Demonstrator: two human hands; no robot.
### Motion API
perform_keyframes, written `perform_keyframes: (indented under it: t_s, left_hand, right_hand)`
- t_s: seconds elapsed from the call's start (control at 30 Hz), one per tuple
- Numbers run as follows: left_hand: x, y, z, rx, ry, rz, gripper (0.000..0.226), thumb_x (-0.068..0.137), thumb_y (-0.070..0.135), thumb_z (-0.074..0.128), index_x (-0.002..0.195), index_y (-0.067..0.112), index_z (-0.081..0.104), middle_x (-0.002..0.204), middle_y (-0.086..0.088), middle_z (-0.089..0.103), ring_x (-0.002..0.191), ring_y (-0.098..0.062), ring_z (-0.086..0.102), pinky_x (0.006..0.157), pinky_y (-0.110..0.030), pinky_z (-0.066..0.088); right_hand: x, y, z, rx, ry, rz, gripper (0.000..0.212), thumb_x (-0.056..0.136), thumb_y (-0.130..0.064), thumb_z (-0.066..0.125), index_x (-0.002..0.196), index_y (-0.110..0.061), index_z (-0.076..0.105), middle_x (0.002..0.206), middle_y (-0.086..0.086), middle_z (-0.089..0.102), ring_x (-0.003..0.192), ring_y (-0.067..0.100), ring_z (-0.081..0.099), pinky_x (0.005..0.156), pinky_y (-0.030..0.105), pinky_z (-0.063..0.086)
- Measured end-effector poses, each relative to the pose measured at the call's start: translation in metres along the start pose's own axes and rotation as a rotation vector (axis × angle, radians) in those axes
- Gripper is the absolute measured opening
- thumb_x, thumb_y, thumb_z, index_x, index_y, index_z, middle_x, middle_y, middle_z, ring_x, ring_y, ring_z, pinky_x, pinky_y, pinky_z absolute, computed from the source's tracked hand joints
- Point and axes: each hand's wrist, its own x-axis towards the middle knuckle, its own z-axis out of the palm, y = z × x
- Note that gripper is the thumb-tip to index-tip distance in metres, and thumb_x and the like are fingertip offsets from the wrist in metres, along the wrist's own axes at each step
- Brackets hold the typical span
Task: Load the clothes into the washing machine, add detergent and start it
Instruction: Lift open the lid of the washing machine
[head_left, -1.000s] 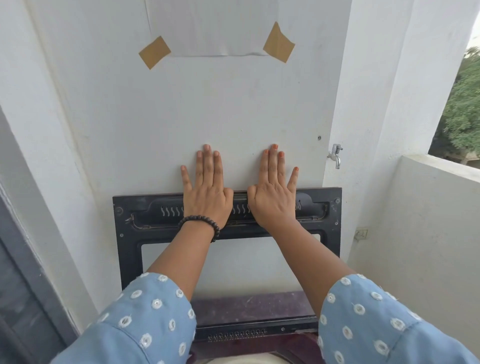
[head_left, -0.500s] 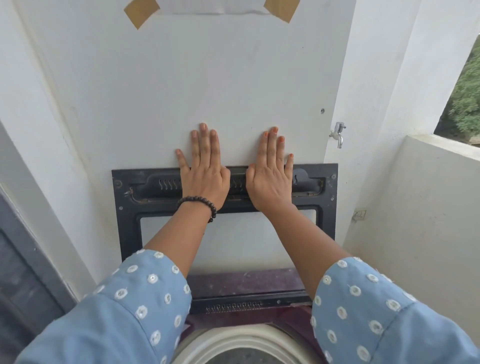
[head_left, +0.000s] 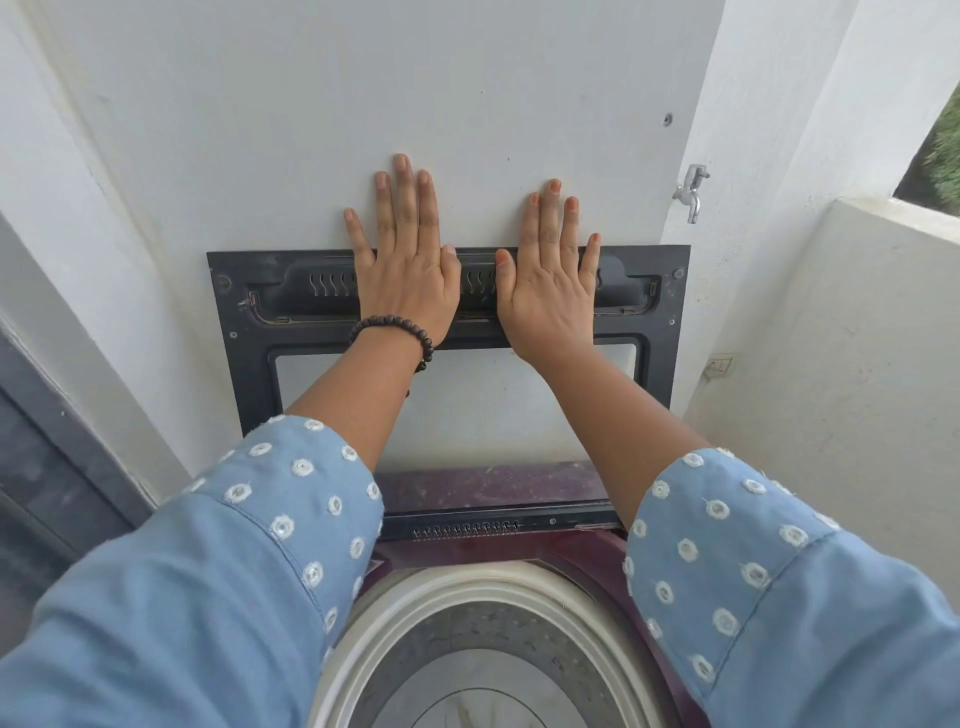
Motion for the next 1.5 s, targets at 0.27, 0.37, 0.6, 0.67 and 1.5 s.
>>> perform_keyframes:
  t_s: [0.27, 0.37, 0.6, 0.67, 1.5]
  left_hand:
    - [-0.007, 0.002, 0.000, -0.002, -0.041, -0.023, 0.063, 0.103, 0.035, 0.019, 0.155, 0.010, -0.008, 0.163, -0.011, -0.011, 0.151, -0.029, -0.009, 0.119, -0.056, -0.005]
    - [-0.023, 0.004, 0.000, 0.009, -0.093, -0.014, 0.066, 0.103, 0.041, 0.015, 0.154, 0.011, -0.012, 0.163, -0.010, -0.015, 0.150, -0.028, -0.015, 0.118, -0.055, -0.010]
    - [-0.054, 0.011, -0.008, 0.062, -0.252, 0.032, 0.071, 0.102, 0.041, 0.020, 0.143, 0.011, -0.030, 0.158, -0.010, -0.031, 0.147, -0.026, -0.025, 0.119, -0.053, -0.011]
    - [-0.055, 0.010, -0.012, 0.055, -0.268, 0.035, 0.071, 0.103, 0.039, 0.020, 0.142, 0.012, -0.032, 0.153, -0.008, -0.036, 0.147, -0.025, -0.025, 0.120, -0.051, -0.010]
    - [-0.305, -0.001, 0.015, -0.030, -0.384, 0.006, 0.070, 0.092, 0.045, 0.026, 0.149, 0.005, 0.020, 0.154, -0.014, 0.034, 0.151, -0.019, -0.011, 0.118, -0.049, 0.001]
  right_hand:
    - [-0.007, 0.003, -0.005, -0.019, -0.075, -0.031, 0.062, 0.103, -0.041, 0.015, 0.155, -0.013, -0.006, 0.163, 0.003, -0.014, 0.149, 0.022, -0.016, 0.121, 0.047, -0.008]
    - [-0.017, 0.005, -0.010, -0.012, -0.124, -0.043, 0.062, 0.104, -0.040, 0.016, 0.154, -0.013, -0.008, 0.163, 0.003, -0.016, 0.149, 0.021, -0.018, 0.121, 0.046, -0.010]
    - [-0.036, 0.007, -0.024, -0.012, -0.271, -0.052, 0.064, 0.104, -0.040, 0.017, 0.153, -0.014, -0.014, 0.161, 0.002, -0.020, 0.148, 0.021, -0.020, 0.121, 0.048, -0.007]
    - [-0.033, 0.009, -0.033, -0.020, -0.317, -0.065, 0.063, 0.104, -0.041, 0.015, 0.153, -0.014, -0.014, 0.161, 0.001, -0.020, 0.148, 0.020, -0.019, 0.121, 0.049, -0.005]
    - [-0.289, 0.002, -0.011, -0.081, -0.612, -0.117, 0.063, 0.100, -0.052, 0.022, 0.151, -0.014, 0.028, 0.158, 0.004, 0.029, 0.145, 0.027, 0.024, 0.114, 0.054, 0.021]
